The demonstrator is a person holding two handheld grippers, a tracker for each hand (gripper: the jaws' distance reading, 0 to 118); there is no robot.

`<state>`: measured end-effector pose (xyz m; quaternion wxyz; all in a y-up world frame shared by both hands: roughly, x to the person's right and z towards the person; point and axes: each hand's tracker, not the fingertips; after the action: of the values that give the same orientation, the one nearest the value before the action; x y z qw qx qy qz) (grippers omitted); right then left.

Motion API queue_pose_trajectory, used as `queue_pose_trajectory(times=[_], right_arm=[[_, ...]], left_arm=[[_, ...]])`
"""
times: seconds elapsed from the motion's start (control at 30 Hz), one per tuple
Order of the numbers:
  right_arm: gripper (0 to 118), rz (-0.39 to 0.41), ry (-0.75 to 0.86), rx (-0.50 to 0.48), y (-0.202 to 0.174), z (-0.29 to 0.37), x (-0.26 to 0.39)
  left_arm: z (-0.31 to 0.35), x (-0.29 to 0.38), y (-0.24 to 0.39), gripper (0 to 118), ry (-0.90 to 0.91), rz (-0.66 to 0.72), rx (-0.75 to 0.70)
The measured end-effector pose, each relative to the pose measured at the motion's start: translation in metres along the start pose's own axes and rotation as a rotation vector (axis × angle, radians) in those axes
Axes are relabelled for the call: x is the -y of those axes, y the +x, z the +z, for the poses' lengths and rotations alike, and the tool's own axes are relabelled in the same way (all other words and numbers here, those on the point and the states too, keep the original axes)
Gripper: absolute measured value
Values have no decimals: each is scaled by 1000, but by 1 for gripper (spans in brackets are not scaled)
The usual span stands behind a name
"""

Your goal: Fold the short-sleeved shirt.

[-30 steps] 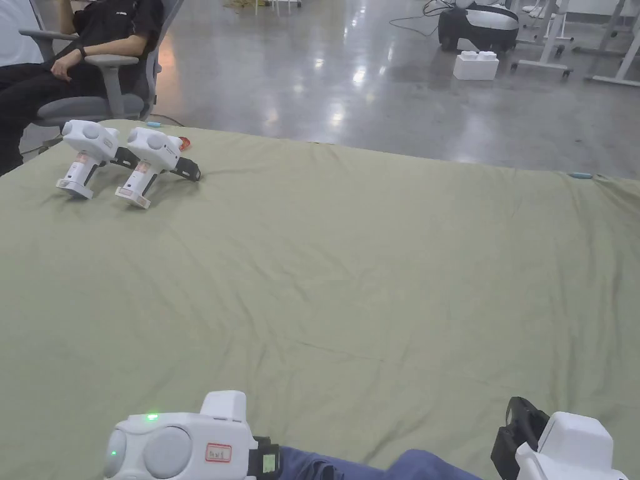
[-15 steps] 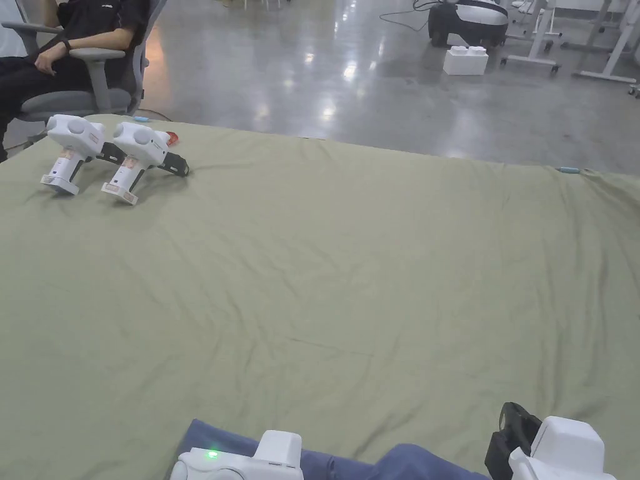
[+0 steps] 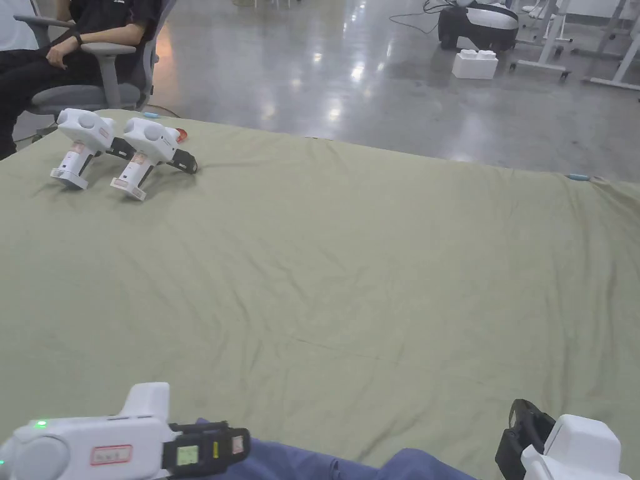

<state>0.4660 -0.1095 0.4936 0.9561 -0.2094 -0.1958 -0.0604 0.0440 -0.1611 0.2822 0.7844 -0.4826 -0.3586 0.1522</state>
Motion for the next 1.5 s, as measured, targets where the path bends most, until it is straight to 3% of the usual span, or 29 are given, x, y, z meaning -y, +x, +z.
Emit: queue_pose_trajectory(times=[0.23, 0.43, 0.47, 0.53, 0.57, 0.7, 0.87, 1.07, 1.3, 1.5], right_arm=[[1, -7, 21, 6, -1, 0, -5], [0, -8, 12, 3, -4, 1, -3], [1, -10, 11, 2, -4, 1, -3], [0, -10, 10, 3, -5, 1, -2], [0, -9, 11, 3, -5, 2, -2], [0, 2, 28, 11, -6, 2, -4], [0, 46, 89, 35, -10, 2, -17], [0, 61, 140, 39, -16, -1, -29], [0, 57, 152, 14, -21, -3, -31], [0, 37, 127, -10, -20, -4, -24]], left_arm=[[-6, 7, -95, 81, -72, 248, 116], [-31, 25, -89, 69, -158, 319, 340], [-35, 27, -88, 63, -151, 342, 352], [-42, 31, -87, 20, -144, 351, 338], [-50, 34, -103, 13, -148, 337, 298], [-46, 34, -83, 11, -119, 296, 263], [-10, 13, -59, 10, -49, 203, 256], [49, -26, -39, 10, 24, 111, 148], [96, -47, -5, 10, 12, -53, -164], [94, -42, 31, 10, 8, -46, -231]])
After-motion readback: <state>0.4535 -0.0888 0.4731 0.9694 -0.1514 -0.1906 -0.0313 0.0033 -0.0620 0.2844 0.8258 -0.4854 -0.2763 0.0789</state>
